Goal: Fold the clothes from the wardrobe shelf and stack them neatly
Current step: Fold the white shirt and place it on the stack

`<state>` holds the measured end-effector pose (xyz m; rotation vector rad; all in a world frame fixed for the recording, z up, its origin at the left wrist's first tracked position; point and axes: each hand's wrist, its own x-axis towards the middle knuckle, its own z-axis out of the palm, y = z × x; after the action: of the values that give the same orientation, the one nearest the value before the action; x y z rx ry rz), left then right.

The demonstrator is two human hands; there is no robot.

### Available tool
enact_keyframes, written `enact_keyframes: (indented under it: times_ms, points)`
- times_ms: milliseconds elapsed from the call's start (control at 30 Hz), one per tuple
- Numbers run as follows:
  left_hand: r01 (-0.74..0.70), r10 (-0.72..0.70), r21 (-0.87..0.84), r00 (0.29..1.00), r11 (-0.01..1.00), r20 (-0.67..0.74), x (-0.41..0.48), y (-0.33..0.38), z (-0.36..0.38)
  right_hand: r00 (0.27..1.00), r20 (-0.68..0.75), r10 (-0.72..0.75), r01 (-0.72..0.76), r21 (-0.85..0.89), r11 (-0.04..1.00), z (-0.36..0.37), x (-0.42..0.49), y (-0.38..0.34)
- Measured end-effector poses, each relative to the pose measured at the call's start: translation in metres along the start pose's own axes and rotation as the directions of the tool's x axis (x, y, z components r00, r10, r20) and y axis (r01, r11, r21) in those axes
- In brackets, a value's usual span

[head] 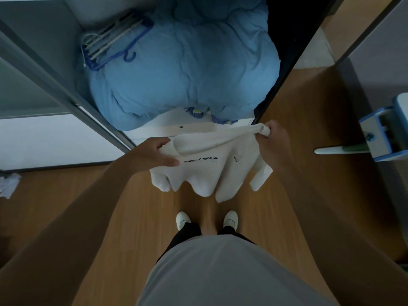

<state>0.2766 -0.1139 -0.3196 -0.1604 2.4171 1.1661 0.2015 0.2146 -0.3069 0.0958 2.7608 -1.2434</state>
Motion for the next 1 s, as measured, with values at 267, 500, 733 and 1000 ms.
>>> enact_keyframes:
  times_ms: [267,500,733,1000]
  points:
    - [-0.036,0.028,-0.048,0.985,0.998,-0.167,0.01,0.027,0.019,0.99,-0.117,0.079,-0.075,0.038,0.996,0.0,-0.003,-0.005]
    - [-0.046,-0.094,-0.353,0.925,0.935,-0.369,0.021,0.062,0.045,0.971,0.167,0.169,-0.202,0.206,0.958,0.016,-0.02,-0.025]
    - [-0.13,0.038,-0.316,0.959,0.94,-0.279,0.017,0.095,0.054,0.921,0.355,0.159,-0.293,0.365,0.883,0.027,-0.025,-0.048]
    - [-0.225,0.161,-0.277,0.958,0.934,-0.237,0.014,0.108,0.059,0.92,0.39,0.03,-0.18,0.353,0.918,0.031,-0.027,-0.067]
